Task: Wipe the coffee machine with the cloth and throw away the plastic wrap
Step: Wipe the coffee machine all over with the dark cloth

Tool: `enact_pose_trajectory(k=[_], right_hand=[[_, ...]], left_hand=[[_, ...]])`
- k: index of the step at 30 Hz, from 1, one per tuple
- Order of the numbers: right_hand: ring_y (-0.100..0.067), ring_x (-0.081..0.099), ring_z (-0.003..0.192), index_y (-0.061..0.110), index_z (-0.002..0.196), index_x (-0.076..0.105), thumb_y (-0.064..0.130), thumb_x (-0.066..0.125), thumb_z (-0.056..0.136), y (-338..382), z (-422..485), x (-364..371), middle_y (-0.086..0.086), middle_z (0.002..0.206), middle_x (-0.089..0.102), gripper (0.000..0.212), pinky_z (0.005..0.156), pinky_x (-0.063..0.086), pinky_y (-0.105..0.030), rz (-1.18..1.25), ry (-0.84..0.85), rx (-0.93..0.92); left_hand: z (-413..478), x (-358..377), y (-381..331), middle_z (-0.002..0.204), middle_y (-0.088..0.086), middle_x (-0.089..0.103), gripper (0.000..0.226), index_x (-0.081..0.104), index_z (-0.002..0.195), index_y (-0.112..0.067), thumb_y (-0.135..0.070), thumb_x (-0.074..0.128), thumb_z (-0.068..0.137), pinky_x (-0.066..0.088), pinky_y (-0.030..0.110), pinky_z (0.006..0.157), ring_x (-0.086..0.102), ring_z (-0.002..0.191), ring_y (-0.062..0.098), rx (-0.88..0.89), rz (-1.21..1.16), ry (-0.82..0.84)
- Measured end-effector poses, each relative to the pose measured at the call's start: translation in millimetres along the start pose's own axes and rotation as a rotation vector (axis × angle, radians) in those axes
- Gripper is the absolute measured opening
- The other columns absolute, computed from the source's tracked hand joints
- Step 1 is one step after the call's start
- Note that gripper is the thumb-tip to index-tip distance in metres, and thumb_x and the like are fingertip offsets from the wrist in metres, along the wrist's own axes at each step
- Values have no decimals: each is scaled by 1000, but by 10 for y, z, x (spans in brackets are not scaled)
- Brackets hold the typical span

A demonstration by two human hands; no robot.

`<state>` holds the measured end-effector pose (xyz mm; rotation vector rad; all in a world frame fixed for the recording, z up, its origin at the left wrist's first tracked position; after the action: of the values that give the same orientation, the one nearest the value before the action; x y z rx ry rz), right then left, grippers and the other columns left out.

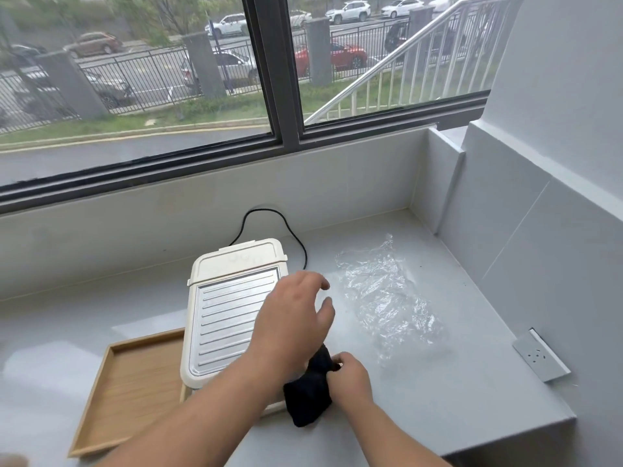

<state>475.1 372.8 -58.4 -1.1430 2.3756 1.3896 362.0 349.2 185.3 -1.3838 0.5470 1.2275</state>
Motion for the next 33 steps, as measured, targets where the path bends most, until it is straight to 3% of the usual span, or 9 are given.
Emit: enact_pose_trajectory(k=[4,8,12,16,20,22,26,30,33], right_hand=[[-22,67,87,24,92,65,4,52,80,104,8,-31,3,90,71,26,70,50,-29,37,59,11],[-19,66,82,24,90,65,3,52,81,120,245,-114,4,86,70,26,65,50,-28,150,0,11],[-13,64,81,25,94,65,5,54,87,267,356,-123,3,91,70,24,62,48,-25,172,0,-18],[-25,70,78,16,115,68,4,55,93,249,588,-67,-12,93,75,28,76,59,-38,450,91,78],[-18,65,65,13,127,62,-1,51,97,291,719,-43,-13,82,71,35,72,56,-32,639,216,152],[-17,63,64,9,131,59,-4,49,99,329,739,-71,-12,80,70,36,72,58,-30,616,285,153],[-23,59,61,13,132,56,-2,54,93,388,756,-205,-14,84,65,42,52,51,-32,329,316,137],[-35,74,92,17,107,61,15,73,80,382,711,-117,-16,104,71,29,68,65,-47,36,356,91],[-34,73,93,15,101,63,10,72,78,396,729,28,-16,100,72,25,76,65,-50,50,331,45]], left_hand=[[84,-184,429,144,-5,56,45,59,135,-25,-41,65,94,33,34,116,46,135,18,-94,75,-43],[124,-236,864,168,-3,33,71,47,148,-34,-75,45,90,15,50,129,23,156,21,-230,161,76],[119,-199,993,173,-9,18,81,38,152,-43,-85,25,84,-2,58,128,3,161,17,-230,186,104],[116,-159,1041,173,-11,19,82,35,154,-43,-85,27,84,0,58,128,6,161,17,-242,208,87],[124,-130,1061,172,-12,21,78,36,153,-45,-83,30,85,1,58,129,7,160,16,-238,224,75],[126,-127,1067,172,-13,21,76,36,152,-46,-83,31,86,0,57,129,7,160,15,-236,219,70],[127,-129,1077,172,-16,19,75,35,151,-46,-83,31,86,-2,55,129,4,160,13,-240,206,70],[123,-130,1069,172,-16,17,75,34,152,-46,-82,31,86,-3,55,129,3,160,13,-239,206,64],[124,-119,1073,172,-16,18,74,35,151,-46,-82,32,86,-3,55,129,3,160,13,-239,212,58]])
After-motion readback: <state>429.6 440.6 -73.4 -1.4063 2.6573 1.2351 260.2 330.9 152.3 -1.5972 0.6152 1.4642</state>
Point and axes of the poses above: each hand's wrist, its own z-axis towards the middle knuckle, its own x-axis out of the palm, y = z × x, the point moved 6 cm from there along z, towards the middle knuckle
